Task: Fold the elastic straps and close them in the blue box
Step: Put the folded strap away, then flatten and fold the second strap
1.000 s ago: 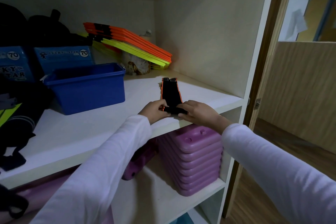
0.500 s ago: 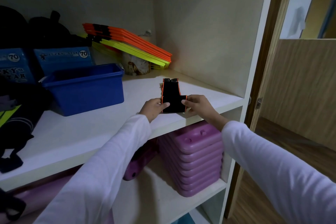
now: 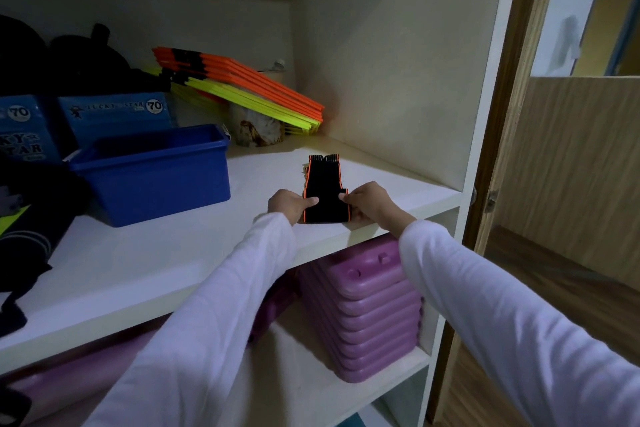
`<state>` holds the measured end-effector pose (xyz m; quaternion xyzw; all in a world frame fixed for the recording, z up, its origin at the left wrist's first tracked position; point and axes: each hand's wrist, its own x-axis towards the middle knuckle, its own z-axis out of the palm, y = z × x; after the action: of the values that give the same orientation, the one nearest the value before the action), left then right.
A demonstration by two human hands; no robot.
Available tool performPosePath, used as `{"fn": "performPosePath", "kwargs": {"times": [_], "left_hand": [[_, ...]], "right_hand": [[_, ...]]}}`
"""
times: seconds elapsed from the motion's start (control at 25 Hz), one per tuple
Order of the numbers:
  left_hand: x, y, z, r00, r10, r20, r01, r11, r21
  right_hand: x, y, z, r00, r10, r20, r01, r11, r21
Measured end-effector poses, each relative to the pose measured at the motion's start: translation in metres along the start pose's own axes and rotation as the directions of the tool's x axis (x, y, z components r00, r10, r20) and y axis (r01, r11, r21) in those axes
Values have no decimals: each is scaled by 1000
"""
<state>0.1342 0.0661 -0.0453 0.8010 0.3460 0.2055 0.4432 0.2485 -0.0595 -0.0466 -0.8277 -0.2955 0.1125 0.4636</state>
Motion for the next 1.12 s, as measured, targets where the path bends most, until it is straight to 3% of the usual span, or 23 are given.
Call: {"fn": "performPosePath", "kwargs": {"times": [0.24,0.76,0.84,0.96,1.04,1.12], "left_hand": [[4,4,2,995,-94,-21,95,991,94],[-1,10,3,995,-98,-35,103,978,182],[-5,10,3,998,-55,-36,60,988,140],[-10,6,4,997,51,-51,-49,998,27],[-12,6,4,983,176,-52,-171,981,88],[-16,7,4,952,305,-16,-292,925,242]], "right_hand": [[8,-4,5,996,70,-61,-77,988,-131],[1,-16,4,995,66,-80,-85,963,-257],[-6,-16,2,996,1,-90,-28,955,-295],[-16,-14,6,963,-244,-116,189,915,-356],[-22,-10,11,911,-411,-35,348,811,-470],[-27,-7,11,879,-476,22,419,749,-513]]}}
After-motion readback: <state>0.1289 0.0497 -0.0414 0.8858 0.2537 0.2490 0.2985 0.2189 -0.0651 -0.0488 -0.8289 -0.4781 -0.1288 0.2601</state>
